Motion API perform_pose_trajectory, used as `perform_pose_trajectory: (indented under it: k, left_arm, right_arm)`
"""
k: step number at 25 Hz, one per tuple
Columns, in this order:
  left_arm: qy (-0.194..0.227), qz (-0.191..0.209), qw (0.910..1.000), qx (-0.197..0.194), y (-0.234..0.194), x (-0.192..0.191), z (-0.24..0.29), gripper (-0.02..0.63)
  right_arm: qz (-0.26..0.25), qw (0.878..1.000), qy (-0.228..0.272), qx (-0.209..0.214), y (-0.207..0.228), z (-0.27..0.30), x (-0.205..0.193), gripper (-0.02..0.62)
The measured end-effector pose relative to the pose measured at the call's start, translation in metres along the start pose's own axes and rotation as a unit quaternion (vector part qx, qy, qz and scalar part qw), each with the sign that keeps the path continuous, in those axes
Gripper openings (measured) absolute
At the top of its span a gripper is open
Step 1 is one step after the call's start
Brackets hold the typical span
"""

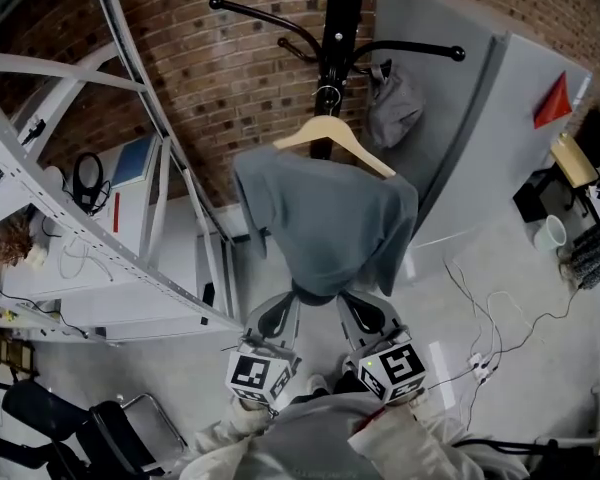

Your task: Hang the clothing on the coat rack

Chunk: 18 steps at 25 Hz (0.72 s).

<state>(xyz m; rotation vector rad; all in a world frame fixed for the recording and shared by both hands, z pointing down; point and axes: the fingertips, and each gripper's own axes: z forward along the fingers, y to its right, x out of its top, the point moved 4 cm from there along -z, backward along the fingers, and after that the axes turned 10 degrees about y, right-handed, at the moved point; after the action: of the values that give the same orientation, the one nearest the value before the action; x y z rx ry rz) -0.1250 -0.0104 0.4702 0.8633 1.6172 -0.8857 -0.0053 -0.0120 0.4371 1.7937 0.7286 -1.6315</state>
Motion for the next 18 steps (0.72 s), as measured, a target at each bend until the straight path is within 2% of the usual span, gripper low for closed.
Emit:
perform_pose_trajectory:
  k: [3, 6, 18]
  left_arm:
    - [0.007, -0.005, 1.0, 0.002, 0.001, 0.002, 0.001, 0.009]
    - [0.012, 0.011, 0.9999, 0.005, 0.007, 0.013, 0.007, 0.008]
    - [0.011, 0.01, 0.9998, 0.016, 0.049, 0.002, 0.041, 0.008]
  right_arm:
    - [0.003, 1.0, 0.0, 0.002, 0.005, -0.002, 0.0, 0.025]
    - [0.002, 1.0, 0.005, 0.013, 0.012, -0.001, 0.004, 0.025]
    - [0.009, 0.999, 0.016, 0.044, 0.056, -0.015, 0.012, 0.025]
